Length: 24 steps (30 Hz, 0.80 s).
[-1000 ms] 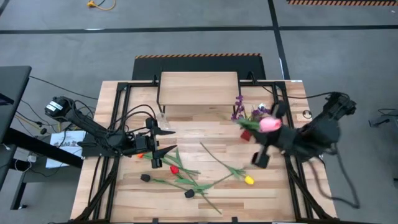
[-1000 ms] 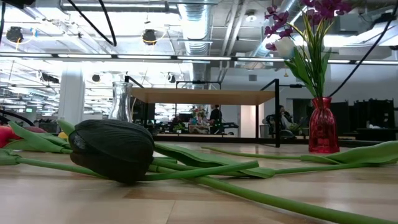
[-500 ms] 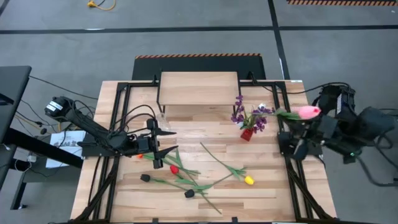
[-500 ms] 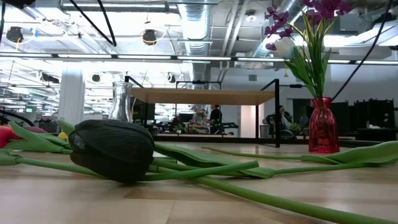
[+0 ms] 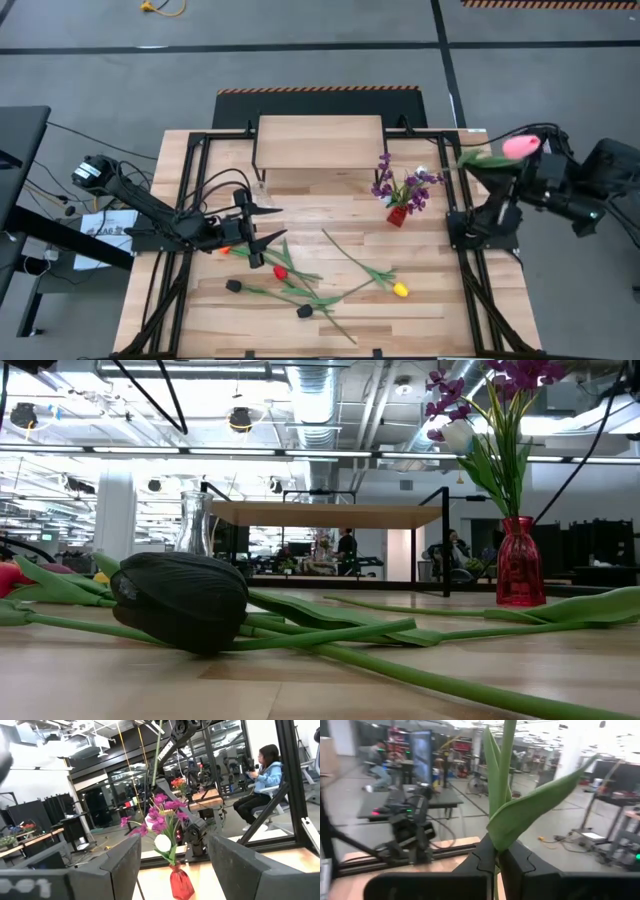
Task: Pick and place flowers into a vace then onto a shelf
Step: Put the pink flower into the red vase
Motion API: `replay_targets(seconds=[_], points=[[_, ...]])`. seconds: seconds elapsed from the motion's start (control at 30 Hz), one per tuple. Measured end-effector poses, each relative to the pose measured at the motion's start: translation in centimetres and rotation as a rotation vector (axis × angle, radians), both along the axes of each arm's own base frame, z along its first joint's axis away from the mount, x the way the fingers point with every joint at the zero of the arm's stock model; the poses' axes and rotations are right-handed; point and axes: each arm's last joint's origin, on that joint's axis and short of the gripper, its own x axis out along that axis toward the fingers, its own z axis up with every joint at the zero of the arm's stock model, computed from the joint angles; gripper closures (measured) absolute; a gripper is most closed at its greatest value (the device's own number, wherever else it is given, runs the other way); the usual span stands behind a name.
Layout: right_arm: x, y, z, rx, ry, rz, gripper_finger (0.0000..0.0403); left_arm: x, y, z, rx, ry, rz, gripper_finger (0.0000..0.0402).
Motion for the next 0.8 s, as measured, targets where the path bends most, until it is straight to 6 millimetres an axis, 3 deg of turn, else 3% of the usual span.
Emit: replay_targets(seconds=[0.17, 0.33, 0.6, 0.8], points=[[-0.5, 2.1, -0.3, 0.012, -0.031, 0.126, 0.0397, 0.0, 0.0, 0.0, 0.025, 0.009, 0.002, 0.0182], [-0.6, 6.4, -1.9, -0.005, 0.004, 0.161, 0.0395, 0.0, 0.0, 0.0, 0.026, 0.009, 0.001, 0.0182], [1.5, 14.1, -6.1, 0.015, -0.002, 0.155, 0.0400, 0.0, 0.0, 0.0, 0.025, 0.007, 0.000, 0.0182], [4.0, 17.4, -10.1, 0.012, -0.001, 0.102, 0.0398, 0.1, 0.0, -0.2, 0.036, 0.027, -0.002, 0.0182]])
